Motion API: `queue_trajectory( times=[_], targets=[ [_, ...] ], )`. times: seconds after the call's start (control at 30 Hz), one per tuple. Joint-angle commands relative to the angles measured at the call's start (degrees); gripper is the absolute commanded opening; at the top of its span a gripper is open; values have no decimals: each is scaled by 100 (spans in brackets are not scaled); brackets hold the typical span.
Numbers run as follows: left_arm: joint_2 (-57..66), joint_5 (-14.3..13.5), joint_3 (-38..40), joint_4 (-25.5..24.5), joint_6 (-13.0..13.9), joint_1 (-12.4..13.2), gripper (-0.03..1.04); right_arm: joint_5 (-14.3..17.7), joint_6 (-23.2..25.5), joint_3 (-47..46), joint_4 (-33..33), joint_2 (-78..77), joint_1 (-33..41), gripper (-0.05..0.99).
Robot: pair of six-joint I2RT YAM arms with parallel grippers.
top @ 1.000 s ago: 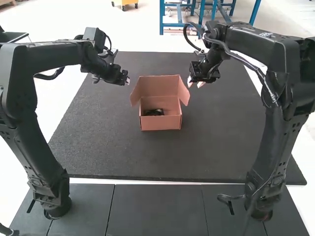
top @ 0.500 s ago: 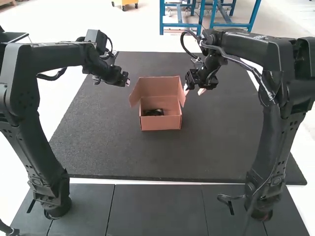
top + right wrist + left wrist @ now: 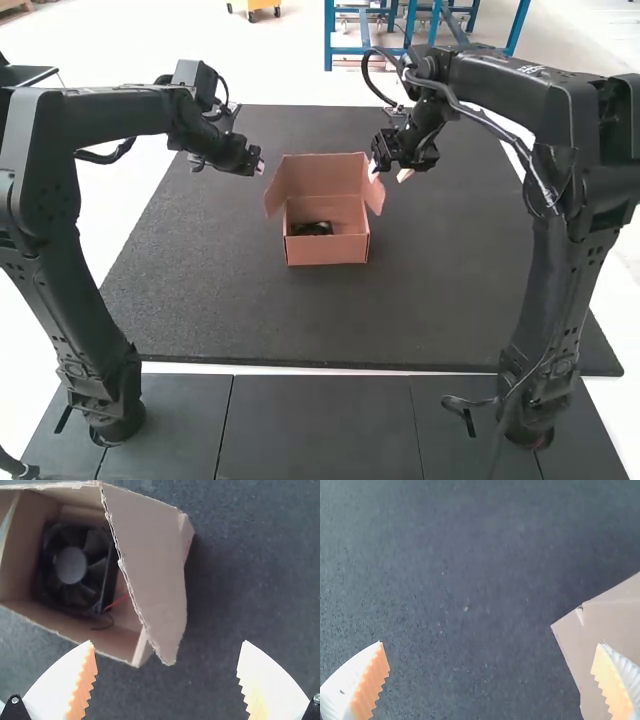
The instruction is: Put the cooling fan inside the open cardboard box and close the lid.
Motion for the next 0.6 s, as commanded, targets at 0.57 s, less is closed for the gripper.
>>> queue_trajectory(
  times=[0.57],
  targets=[
    [210,29,81,86,50,28,95,-143,-27,-37,97,345,10,37]
  ],
)
